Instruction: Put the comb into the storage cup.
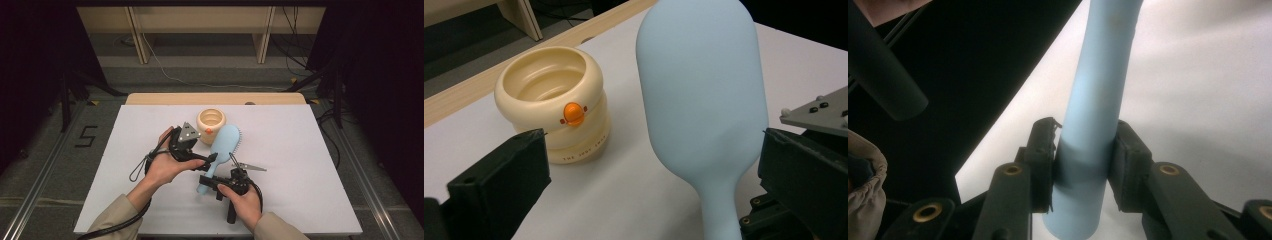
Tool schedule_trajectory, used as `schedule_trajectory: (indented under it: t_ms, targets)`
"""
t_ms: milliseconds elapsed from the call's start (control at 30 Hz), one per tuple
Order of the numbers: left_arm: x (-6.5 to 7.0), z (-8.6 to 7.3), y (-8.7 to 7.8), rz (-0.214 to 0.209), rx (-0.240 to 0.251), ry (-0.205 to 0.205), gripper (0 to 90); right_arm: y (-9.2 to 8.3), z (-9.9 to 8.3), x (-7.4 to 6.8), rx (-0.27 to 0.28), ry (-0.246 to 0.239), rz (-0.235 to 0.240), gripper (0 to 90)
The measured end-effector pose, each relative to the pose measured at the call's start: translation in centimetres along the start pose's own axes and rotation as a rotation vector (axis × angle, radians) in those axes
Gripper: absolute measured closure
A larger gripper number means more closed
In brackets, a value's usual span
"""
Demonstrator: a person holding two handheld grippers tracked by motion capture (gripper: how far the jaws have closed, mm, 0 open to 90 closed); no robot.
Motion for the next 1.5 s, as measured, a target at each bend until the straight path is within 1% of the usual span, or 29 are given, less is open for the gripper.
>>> schedule_trajectory:
  t_ms: [100, 133, 433, 600, 733, 1067, 1500]
  targets:
    - [0.0, 0.3, 0.0, -0.003, 0.004, -0.004, 0.0, 0.0, 0.0, 0.0, 0.001, -0.004, 0.000, 67.1]
    - [0.0, 0.5, 0.0, -0.002, 0.008, -0.006, 0.0, 0.0, -0.1, 0.0, -0.005, 0.005, 0.001, 67.1]
    - [-0.2, 1.0, 0.7, -0.011, -0.012, -0.011, 0.0, 0.0, -0.1, 0.0, -0.007, 0.008, 0.000, 67.1]
    - [0.1, 1.1, 1.3, -0.027, -0.022, -0.017, 0.0, 0.1, -0.2, 0.0, -0.010, 0.006, -0.001, 67.1]
    - [0.2, 1.4, 1.6, -0.027, -0.026, -0.016, 0.0, 0.1, -0.2, 0.0, -0.013, 0.005, 0.000, 67.1]
    - [0.9, 2.2, 2.3, -0.042, -0.026, -0.005, 0.0, 0.1, -0.2, 0.0, -0.016, 0.007, -0.003, 67.1]
    - [1.3, 2.7, 2.8, -0.052, -0.031, 0.000, 0.0, 0.1, -0.2, 0.1, -0.014, 0.005, -0.004, 67.0]
Point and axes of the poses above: each handheld gripper's, and its own axes: y roughly forward along the jaws, z roughly out of its top, x roughly to its right, the point moved 7 cm from there along y, roughly forward along the jaws, and after that the axes turned 1 degree about -x, right-handed, at the moved point
